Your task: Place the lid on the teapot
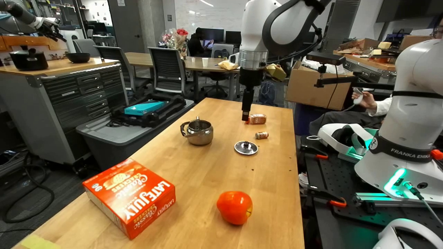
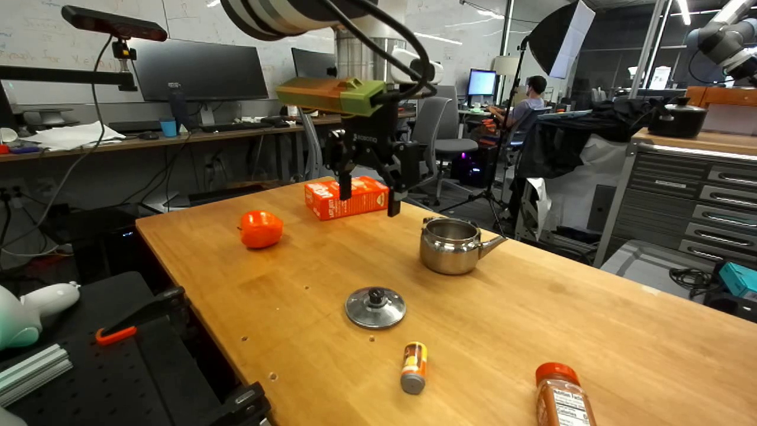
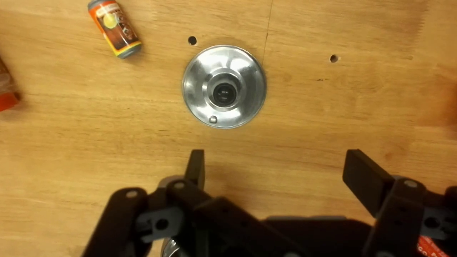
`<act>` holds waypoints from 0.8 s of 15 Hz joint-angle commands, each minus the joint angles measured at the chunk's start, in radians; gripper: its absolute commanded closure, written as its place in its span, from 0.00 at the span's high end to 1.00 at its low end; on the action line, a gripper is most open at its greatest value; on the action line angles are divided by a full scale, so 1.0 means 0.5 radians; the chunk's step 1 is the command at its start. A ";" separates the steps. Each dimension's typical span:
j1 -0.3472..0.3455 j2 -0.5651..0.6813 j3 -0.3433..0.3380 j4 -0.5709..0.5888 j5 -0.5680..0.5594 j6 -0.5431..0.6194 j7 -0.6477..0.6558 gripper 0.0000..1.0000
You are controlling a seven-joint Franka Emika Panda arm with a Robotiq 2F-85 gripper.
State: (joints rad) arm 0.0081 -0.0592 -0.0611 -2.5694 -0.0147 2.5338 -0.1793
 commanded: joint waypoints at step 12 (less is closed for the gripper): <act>-0.053 0.415 -0.032 -0.042 -0.461 0.376 0.297 1.00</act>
State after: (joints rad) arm -0.0190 0.0992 -0.0673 -2.6188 -0.1793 2.7001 -0.0875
